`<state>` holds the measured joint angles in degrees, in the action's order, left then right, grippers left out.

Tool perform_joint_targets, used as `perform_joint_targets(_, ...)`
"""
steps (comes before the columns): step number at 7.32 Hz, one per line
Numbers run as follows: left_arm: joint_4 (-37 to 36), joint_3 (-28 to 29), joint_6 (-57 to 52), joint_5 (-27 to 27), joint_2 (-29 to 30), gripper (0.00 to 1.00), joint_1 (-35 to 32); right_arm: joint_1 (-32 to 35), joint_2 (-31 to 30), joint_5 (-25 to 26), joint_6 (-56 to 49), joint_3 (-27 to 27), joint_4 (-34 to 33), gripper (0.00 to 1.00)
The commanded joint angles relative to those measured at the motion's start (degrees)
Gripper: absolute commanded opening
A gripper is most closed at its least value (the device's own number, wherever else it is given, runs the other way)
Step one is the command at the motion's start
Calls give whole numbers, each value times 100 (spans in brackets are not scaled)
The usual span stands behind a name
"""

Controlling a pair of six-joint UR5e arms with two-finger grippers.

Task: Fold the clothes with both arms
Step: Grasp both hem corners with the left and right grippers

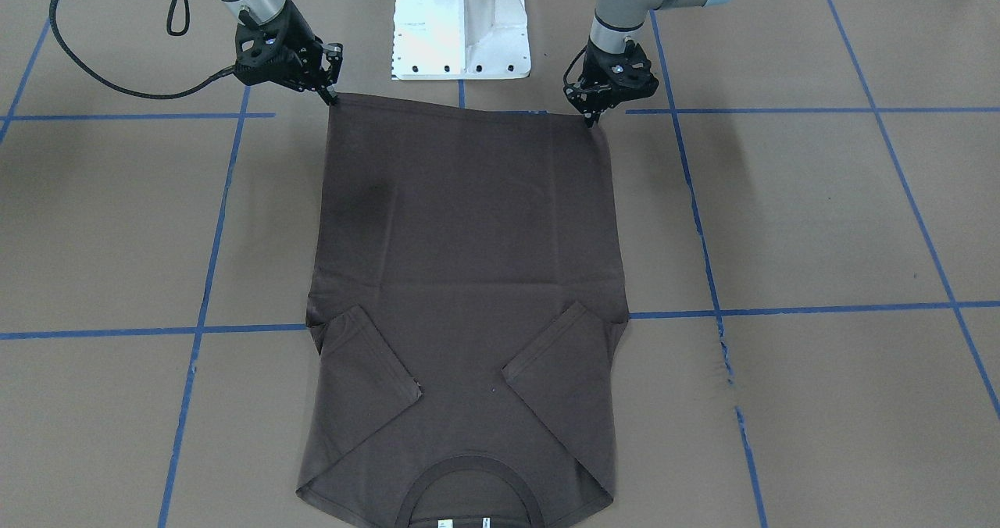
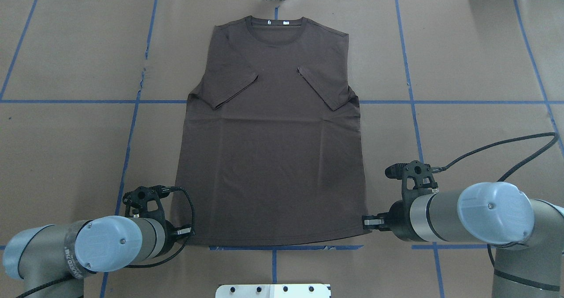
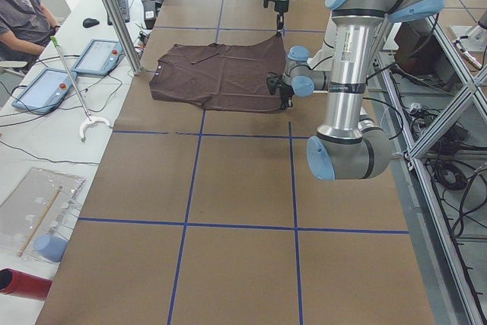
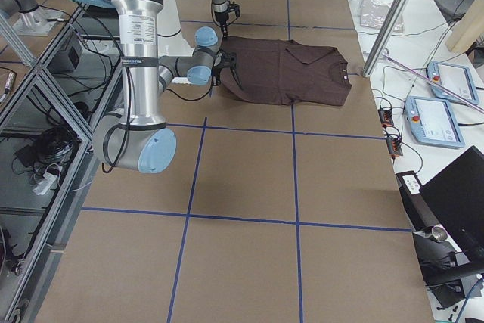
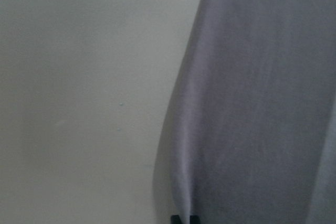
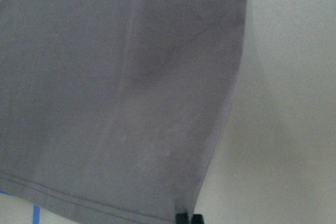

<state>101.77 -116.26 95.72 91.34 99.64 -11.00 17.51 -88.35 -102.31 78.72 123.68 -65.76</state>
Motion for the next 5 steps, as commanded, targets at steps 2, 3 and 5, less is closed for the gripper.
perform_joint_targets(2,-689,-754,-35,121,73,0,-7,375,-146,-718,3,217,-7,0)
perform_joint_targets(3,-963,-1158,-36,234,82,0,1,367,-408,-763,-5,418,-7,0)
perform_joint_targets(5,-1499,-2097,-27,262,82,0,534,341,-760,-1551,3,866,-7,0)
